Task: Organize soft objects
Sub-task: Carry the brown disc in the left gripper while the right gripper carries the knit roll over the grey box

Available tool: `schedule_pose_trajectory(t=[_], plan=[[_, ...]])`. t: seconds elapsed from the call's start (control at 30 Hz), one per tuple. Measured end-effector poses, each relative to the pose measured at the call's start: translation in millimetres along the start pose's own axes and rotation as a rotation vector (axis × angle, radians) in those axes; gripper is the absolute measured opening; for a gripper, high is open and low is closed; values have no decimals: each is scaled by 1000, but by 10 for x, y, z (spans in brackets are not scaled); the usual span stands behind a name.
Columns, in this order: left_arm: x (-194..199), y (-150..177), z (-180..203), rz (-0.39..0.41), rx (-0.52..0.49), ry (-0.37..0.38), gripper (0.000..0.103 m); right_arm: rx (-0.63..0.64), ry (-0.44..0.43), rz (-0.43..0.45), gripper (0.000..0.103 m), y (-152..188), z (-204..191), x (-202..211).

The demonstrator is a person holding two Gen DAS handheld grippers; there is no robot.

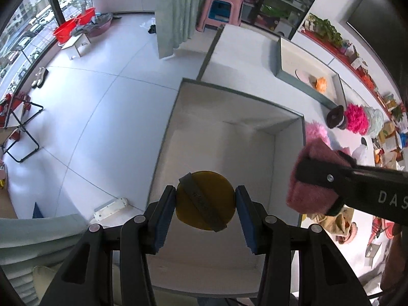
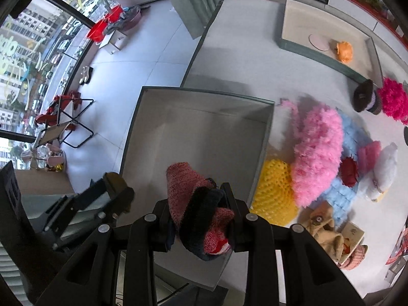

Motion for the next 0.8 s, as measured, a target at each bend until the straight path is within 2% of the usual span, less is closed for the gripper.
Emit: schedule_pose_trajectory(t=[0.53,0.8], plan=[[-297,248,-52,-87,14,-1,49,106,70,-70,34,-138,-223,-322],[-498,424,-105,-144,49,3,49,153,112,-124,34,-231,-261,-649]])
Point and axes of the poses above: each gripper's, at about its wrist camera, not at the fingertips, and x roughly against the way its jaws point, z to its right, y to its underside, the point moved 2 cm from there along -x, roughly the way its jaws point, and after that the axes turned 3 degrees about y, right-handed, at the moved point
